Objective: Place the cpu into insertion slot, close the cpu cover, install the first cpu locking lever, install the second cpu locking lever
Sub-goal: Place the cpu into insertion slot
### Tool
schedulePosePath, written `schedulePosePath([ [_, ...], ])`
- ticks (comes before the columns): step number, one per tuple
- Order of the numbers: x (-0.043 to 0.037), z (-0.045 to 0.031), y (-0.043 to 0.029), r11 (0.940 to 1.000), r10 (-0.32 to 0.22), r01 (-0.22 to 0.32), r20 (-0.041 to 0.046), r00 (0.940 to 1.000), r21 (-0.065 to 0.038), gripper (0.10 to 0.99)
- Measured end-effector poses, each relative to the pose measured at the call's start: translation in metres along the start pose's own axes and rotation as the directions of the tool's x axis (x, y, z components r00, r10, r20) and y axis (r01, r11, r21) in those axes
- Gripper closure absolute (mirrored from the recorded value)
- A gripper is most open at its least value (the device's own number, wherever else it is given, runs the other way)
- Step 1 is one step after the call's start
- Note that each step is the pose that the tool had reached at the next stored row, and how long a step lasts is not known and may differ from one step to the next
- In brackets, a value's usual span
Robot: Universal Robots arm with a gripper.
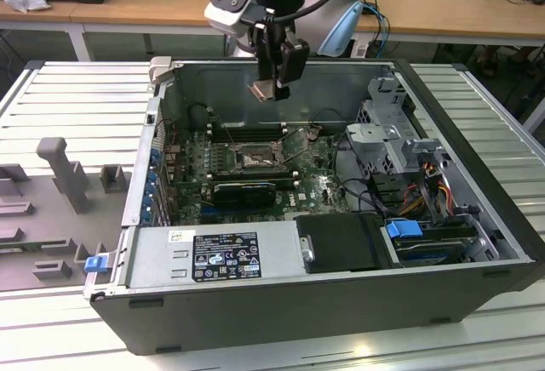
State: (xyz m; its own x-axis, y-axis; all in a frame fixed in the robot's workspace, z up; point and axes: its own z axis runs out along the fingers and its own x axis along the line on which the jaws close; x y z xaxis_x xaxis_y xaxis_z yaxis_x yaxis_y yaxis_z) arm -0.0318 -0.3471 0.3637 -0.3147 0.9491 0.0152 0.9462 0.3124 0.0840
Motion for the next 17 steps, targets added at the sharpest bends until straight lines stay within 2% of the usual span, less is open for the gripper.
schedulePosePath([
  [2, 0.0000, 0.0003, 0.0000, 0.9989, 0.047, -0.047, 0.0040, 0.9989, -0.001, 0.557],
  [5, 0.0000, 0.0009, -0.0001, 0.9962, 0.087, -0.087, 0.0072, 0.9962, -0.002, 0.557],
  [7, -0.0001, 0.0027, -0.0002, 0.9956, 0.094, -0.094, 0.0086, 0.9955, -0.002, 0.557],
  [10, -0.0002, 0.0121, -0.0009, 0.9953, 0.097, -0.097, 0.0097, 0.9952, -0.001, 0.557],
  [17, -0.0004, 0.0219, -0.0017, 0.9946, 0.103, -0.103, 0.0111, 0.9946, -0.001, 0.557],
])
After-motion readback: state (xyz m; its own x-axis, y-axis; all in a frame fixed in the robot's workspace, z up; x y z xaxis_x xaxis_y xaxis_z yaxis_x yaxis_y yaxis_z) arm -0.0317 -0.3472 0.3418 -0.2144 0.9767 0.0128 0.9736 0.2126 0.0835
